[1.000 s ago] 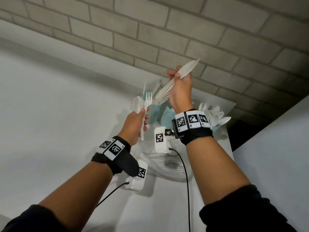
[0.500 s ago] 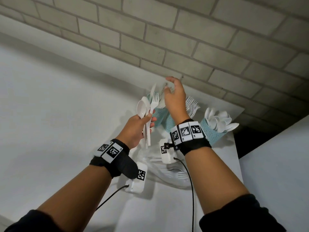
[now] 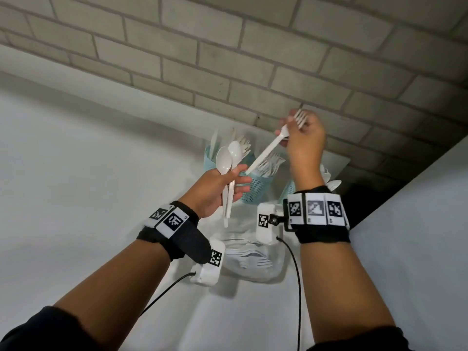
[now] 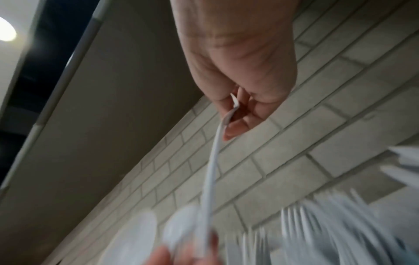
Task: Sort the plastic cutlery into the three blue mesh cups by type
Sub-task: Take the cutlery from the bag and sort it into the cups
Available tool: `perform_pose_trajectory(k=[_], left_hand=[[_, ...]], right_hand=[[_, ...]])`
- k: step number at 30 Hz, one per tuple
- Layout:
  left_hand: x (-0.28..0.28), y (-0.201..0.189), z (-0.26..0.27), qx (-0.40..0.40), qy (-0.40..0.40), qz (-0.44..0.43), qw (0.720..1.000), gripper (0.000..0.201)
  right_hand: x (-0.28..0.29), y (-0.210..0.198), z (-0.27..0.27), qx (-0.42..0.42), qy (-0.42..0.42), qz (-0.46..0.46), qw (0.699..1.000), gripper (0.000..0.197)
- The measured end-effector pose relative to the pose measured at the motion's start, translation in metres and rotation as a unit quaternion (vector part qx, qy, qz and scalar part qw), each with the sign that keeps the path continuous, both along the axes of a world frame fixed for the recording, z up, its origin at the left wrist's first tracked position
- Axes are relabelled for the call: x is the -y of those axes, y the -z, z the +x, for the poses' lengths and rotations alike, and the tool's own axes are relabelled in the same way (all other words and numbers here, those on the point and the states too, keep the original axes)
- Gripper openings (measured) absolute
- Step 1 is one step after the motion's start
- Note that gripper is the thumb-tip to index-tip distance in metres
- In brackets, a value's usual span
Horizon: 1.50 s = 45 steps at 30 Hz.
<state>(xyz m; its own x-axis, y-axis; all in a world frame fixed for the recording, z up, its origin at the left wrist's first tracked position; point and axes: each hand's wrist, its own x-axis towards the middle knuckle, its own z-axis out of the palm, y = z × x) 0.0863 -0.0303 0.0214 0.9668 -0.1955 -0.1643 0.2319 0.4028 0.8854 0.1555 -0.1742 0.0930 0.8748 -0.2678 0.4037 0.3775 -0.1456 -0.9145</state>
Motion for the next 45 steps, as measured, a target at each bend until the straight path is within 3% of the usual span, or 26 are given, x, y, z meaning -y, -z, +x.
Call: perform_pose_trajectory(k=[2, 4, 7, 10, 13, 15, 17, 19, 22, 26, 32, 37, 41, 45], left_hand=[[0.002, 0.003, 0.000, -0.003, 0.006, 0.014, 1.000, 0.019], [0.004, 0.006, 0.000, -0.008, 0.015, 0.025, 1.000, 0.019], [0.008, 0.010, 0.000, -0.018, 0.026, 0.030, 0.999, 0.021], [0.009, 0.014, 0.001, -0.024, 0.041, 0.025, 0.999, 0.023], [0.009, 0.016, -0.001, -0.034, 0.063, 0.028, 0.997, 0.024], [0.008, 0.014, -0.003, -0.046, 0.071, 0.033, 0.996, 0.027], [0.008, 0.013, -0.003, -0.058, 0.076, 0.028, 0.995, 0.031], [0.008, 0.012, -0.003, -0.072, 0.085, 0.004, 0.994, 0.029], [0.013, 0.009, -0.004, -0.088, 0.110, -0.050, 0.989, 0.024], [0.025, 0.003, -0.010, -0.073, 0.123, -0.037, 0.989, 0.021], [0.035, 0.003, -0.023, -0.074, 0.185, -0.045, 0.979, 0.034], [0.046, 0.007, -0.024, -0.047, 0.153, 0.043, 0.986, 0.036], [0.049, 0.003, -0.026, -0.018, 0.171, 0.081, 0.982, 0.034], [0.048, 0.000, -0.026, -0.039, 0.194, 0.042, 0.979, 0.030]], right_hand=[[0.014, -0.011, 0.001, 0.056, 0.030, 0.053, 0.997, 0.027], [0.023, -0.010, 0.005, 0.093, 0.075, 0.039, 0.992, 0.026], [0.025, 0.008, 0.015, 0.111, 0.123, -0.033, 0.986, 0.020], [0.020, 0.035, 0.027, 0.015, 0.088, -0.196, 0.977, 0.020], [0.016, 0.059, 0.029, -0.132, 0.029, -0.419, 0.898, 0.035], [0.015, 0.060, 0.026, -0.180, 0.020, -0.489, 0.853, 0.037], [0.013, 0.051, 0.018, -0.184, 0.027, -0.471, 0.862, 0.038], [0.011, 0.041, 0.004, -0.120, 0.036, -0.414, 0.901, 0.038], [0.007, 0.032, -0.021, -0.073, -0.053, -0.294, 0.951, 0.031], [0.007, 0.039, -0.046, -0.153, -0.160, -0.264, 0.939, 0.033], [0.019, 0.045, -0.062, -0.207, -0.175, -0.155, 0.950, 0.025], [0.021, 0.044, -0.073, -0.222, -0.196, -0.020, 0.955, 0.026], [0.025, 0.048, -0.074, -0.222, -0.220, -0.061, 0.948, 0.009], [0.033, 0.050, -0.074, -0.209, -0.230, -0.071, 0.948, 0.017]])
